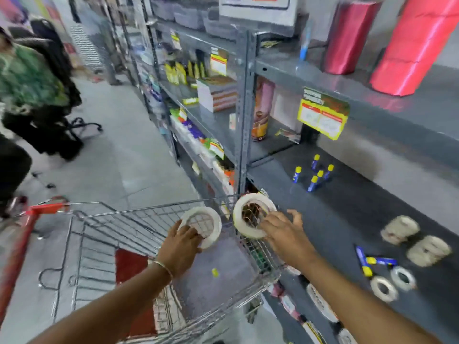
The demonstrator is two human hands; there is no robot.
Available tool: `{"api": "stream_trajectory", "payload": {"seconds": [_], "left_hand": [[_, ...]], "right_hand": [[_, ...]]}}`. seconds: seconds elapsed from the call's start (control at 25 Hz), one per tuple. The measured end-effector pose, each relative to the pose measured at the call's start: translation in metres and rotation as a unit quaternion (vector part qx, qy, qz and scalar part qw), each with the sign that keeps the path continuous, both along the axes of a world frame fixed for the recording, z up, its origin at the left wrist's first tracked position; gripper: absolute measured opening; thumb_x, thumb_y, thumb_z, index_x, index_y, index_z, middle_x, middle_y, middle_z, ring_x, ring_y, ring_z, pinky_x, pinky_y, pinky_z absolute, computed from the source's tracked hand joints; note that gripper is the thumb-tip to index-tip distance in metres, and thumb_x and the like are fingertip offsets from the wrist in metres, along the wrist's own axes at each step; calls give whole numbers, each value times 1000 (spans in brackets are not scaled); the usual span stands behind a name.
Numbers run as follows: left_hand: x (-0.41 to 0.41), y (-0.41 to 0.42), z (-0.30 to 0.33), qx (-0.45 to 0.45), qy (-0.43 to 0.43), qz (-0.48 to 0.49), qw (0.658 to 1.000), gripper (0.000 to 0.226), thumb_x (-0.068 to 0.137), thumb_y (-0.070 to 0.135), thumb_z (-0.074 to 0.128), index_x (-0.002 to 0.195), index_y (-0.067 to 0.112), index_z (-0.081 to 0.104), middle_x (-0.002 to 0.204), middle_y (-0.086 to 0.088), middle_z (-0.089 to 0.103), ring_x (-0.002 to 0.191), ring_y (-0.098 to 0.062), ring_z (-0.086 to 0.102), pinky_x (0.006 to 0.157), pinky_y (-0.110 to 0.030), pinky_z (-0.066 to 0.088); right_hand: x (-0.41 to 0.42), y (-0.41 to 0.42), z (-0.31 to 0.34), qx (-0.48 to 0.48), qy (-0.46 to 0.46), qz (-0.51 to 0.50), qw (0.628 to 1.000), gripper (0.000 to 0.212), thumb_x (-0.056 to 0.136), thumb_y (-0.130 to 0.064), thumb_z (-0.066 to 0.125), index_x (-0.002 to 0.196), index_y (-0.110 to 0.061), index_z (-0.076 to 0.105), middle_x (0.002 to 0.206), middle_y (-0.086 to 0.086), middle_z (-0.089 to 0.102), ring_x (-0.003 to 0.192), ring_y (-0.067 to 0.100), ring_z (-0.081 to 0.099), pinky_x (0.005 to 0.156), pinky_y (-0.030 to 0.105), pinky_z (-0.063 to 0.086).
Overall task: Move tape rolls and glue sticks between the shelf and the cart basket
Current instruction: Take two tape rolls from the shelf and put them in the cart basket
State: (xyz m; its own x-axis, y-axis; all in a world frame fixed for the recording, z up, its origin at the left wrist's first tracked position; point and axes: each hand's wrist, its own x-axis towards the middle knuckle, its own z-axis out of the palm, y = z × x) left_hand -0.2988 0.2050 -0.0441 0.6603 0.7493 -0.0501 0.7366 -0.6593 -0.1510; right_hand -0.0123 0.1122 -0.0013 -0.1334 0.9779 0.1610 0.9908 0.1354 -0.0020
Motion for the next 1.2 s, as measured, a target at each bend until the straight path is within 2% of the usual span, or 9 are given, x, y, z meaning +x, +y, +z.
{"api": "stream_trajectory", "payload": {"seconds": [0.12,0.24,0.36,0.48,0.64,0.76,0.92,1.08,1.2], "left_hand": [[-45,29,-50,-29,40,25,998,25,62,38,73,84,29,69,85,7,65,92,-23,64,100,-49,46],[-65,41,-96,-105,90,17,990,25,59,32,70,83,26,71,84,4,68,89,-25,64,93,-48,51],[-63,45,-144,-165,117,-13,979,12,59,30,74,67,22,71,72,2,68,78,-26,65,80,-40,55],[-47,43,-181,-232,136,-11,963,20,75,19,65,92,12,73,97,-11,70,96,-36,61,90,-44,48],[-31,35,-234,-334,100,34,937,34,85,8,58,118,-2,60,124,-25,58,114,-44,53,95,-49,44],[-26,25,-263,-384,92,66,916,41,91,4,46,129,-11,45,136,-34,45,122,-51,44,100,-55,39],[-18,16,-284,-393,75,92,912,46,91,-1,45,134,-14,36,137,-33,42,127,-46,40,107,-56,31],[-10,12,-314,-423,55,114,897,38,91,6,49,126,-8,49,132,-27,47,117,-44,50,91,-52,45],[-7,12,-334,-452,35,164,876,47,90,9,47,134,-5,40,137,-23,46,111,-44,57,81,-51,49]], "right_hand": [[-38,62,-40,-57,-37,63,996,21,65,-24,74,83,-28,63,85,-9,64,95,20,63,89,47,26],[-59,103,-88,-172,-83,93,977,26,56,-23,81,78,-26,66,81,-7,67,91,23,64,89,53,31],[-71,131,-141,-280,-100,97,950,23,67,-11,74,89,-18,70,99,4,69,106,29,59,95,49,26],[-82,144,-195,-339,-106,109,928,22,89,-9,56,108,-9,67,118,13,64,117,33,51,104,44,31],[-98,151,-263,-448,-172,170,861,41,84,-2,59,124,2,57,128,22,60,123,39,51,111,50,36],[-108,150,-298,-471,-146,156,856,58,83,-2,64,135,7,41,134,26,51,125,39,50,98,48,46],[-110,150,-325,-465,-150,180,854,46,80,1,66,125,4,55,132,24,53,120,38,54,93,48,51],[-117,144,-345,-439,-177,190,860,38,83,7,58,121,6,59,127,26,56,114,42,56,89,50,51],[-126,144,-348,-429,-208,206,855,39,84,11,53,123,14,53,127,33,54,117,47,52,92,53,48]]}}
